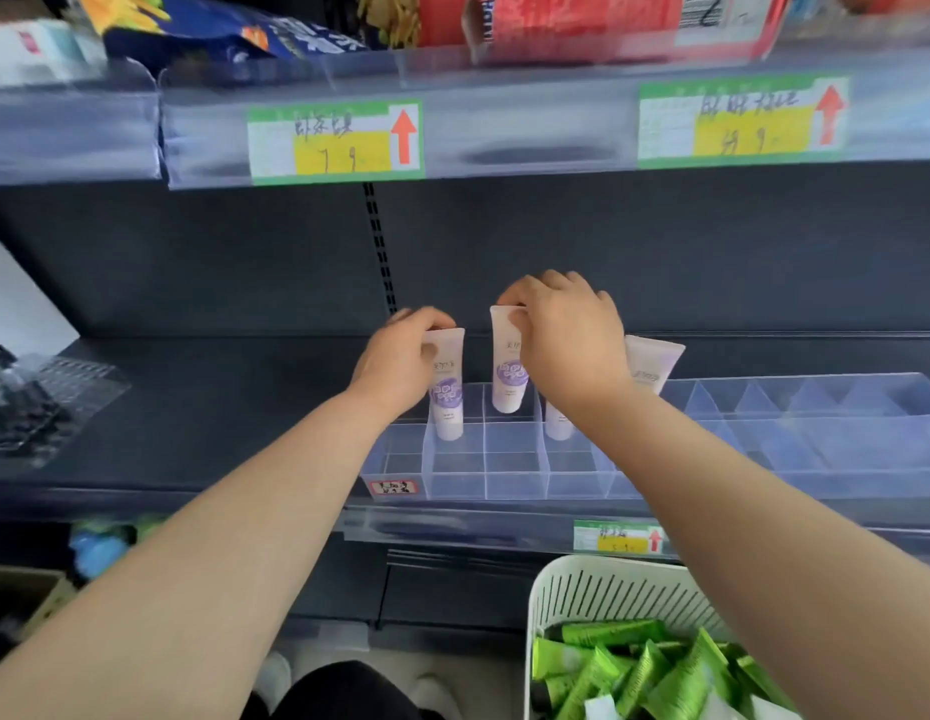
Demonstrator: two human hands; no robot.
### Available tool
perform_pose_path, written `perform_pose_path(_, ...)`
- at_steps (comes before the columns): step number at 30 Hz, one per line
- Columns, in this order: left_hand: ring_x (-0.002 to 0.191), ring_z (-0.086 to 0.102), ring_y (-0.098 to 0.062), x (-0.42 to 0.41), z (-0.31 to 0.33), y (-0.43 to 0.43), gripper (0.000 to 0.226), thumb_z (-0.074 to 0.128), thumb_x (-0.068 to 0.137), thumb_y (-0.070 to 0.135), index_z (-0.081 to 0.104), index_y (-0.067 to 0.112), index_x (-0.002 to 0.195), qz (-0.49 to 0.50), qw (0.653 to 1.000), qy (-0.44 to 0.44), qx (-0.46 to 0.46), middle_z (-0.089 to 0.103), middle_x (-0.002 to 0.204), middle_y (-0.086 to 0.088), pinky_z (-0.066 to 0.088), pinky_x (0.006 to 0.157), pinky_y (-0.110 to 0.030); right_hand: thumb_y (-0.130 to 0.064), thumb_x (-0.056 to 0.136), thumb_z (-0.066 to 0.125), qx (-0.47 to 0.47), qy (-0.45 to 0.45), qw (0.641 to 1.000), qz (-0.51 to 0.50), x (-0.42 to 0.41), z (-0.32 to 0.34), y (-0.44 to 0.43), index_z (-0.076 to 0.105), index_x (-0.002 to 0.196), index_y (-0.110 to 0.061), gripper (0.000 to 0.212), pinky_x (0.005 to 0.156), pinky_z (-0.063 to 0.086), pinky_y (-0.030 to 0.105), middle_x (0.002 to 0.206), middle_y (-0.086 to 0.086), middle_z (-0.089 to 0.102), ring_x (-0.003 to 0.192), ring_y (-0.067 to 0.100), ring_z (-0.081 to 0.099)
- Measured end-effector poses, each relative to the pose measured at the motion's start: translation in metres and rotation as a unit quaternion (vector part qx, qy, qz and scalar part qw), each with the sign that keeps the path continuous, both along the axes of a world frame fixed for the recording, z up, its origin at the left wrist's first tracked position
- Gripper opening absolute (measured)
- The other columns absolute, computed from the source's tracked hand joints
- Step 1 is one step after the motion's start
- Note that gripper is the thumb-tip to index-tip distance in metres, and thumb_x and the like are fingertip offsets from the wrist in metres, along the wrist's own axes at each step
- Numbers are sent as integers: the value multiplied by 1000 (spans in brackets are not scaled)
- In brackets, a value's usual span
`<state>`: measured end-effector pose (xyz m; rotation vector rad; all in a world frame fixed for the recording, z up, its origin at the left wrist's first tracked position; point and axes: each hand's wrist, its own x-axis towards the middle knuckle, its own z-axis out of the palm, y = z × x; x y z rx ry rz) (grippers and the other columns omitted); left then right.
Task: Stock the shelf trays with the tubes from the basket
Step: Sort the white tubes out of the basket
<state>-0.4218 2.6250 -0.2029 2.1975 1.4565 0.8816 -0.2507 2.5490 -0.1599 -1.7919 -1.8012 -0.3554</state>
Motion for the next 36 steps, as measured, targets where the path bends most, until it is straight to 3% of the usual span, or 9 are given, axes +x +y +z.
perform_pose_path(6,110,46,-17,-5,5,-5,36,49,91,2,60,25,117,-10,993,77,88,53,123,6,48,83,-36,5,73,56,-28,-62,997,-24,-4,-9,21,64,104,-22,42,73,25,33,95,0,62,89,24,54)
perform_pose_path(11,114,43,-20,-3,11,-15,35,56,91,6,59,20,123,-25,977,145,154,53,129,5,45,89,-40,0,75,60,-79,-117,990,-25,-5,-22,26,61,109,-22,40,80,32,36,97,2,62,91,24,55)
perform_pose_path(19,114,44,-19,3,23,-34,34,57,90,5,60,20,121,-9,981,107,159,54,129,5,45,89,-40,-11,86,61,-84,-117,990,-8,-1,-25,24,57,121,-28,39,89,37,39,110,0,63,105,23,51)
perform_pose_path(27,117,45,-20,22,27,-63,29,55,92,6,61,17,118,-30,979,98,178,56,127,2,46,89,-40,-12,85,59,-50,-102,993,13,10,-26,-14,59,118,-22,35,82,35,39,111,3,61,103,26,50)
perform_pose_path(31,114,45,-17,34,18,-82,30,56,88,1,64,16,112,-56,977,75,191,58,122,5,46,82,-35,-9,87,58,-28,-98,995,7,23,-39,-44,61,117,-23,34,80,36,38,113,2,62,103,27,51)
perform_pose_path(36,111,48,-15,48,-12,-120,26,58,87,1,66,15,107,-97,975,40,194,62,115,3,37,85,-23,-7,81,69,-27,-95,995,-18,50,-74,-100,66,112,-23,35,77,42,41,108,-1,67,100,28,56)
